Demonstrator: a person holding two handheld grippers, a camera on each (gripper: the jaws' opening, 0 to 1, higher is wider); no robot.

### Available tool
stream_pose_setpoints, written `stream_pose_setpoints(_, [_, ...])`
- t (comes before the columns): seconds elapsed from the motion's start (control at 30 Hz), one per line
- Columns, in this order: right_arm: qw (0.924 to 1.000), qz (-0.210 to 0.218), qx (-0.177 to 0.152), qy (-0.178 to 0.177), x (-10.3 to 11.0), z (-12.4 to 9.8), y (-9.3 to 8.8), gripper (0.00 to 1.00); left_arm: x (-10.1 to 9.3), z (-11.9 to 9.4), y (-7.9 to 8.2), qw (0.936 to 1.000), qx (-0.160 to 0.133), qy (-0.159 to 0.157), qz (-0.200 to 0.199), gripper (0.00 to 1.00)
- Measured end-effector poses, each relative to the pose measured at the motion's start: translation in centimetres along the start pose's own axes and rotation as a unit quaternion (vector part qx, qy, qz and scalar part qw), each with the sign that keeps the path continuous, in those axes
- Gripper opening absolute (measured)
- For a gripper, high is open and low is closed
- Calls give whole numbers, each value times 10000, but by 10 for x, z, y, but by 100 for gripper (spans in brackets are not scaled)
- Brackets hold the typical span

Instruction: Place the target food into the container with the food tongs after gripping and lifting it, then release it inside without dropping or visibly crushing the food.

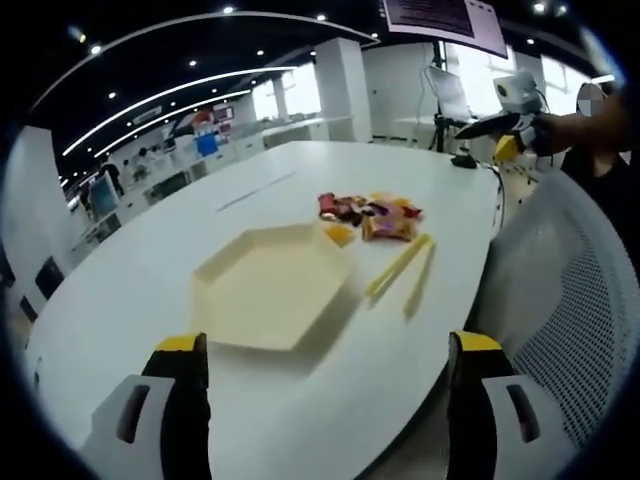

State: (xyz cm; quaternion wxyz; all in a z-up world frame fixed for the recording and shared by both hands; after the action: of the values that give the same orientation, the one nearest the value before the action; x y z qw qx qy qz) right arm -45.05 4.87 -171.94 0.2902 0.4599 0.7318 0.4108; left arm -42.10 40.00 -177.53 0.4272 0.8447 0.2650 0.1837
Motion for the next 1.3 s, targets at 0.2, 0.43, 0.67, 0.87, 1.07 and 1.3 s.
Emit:
stream_pose_setpoints(0.2, [9996, -125, 207, 132, 10, -9, -1, 99, -9, 1, 1, 9999, 12, -109, 24, 99])
stream_pose_setpoints(0.43, [9979, -501, 118, 392, 9, 7, -6, 98, -19, -1, 12, 9991, -112, -380, 150, 99])
stream_pose_setpoints(0.67, [9968, -529, 70, 597, 9, 20, -4, 97, -48, 14, 28, 9874, 178, -1103, 1121, 96])
stream_pose_setpoints(0.87, [9954, -437, 51, 848, 11, 27, -2, 96, -51, 43, 47, 9833, 239, -1317, 1233, 80])
stream_pose_setpoints(1.07, [9931, -556, -28, 1031, 16, 27, 1, 96, -71, 65, 35, 9700, 542, -1778, 1566, 68])
stream_pose_setpoints(1.3, [9922, -490, -94, 1145, 20, 22, -1, 95, -80, 91, 35, 9602, 777, -2001, 1789, 56])
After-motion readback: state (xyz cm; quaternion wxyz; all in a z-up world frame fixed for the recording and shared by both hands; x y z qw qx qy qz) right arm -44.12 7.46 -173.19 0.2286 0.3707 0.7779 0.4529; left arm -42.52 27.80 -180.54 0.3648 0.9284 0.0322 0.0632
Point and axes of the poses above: the point that each gripper's makers call its tool centre point, and the gripper's own axes: z roughly forward along the fingers, x roughly to its left, y roughly out of its top, the point moved 1 cm from there along -z, roughly backward along the fingers, and after that the axes turned 5 degrees about -y, right-handed, at the moved point
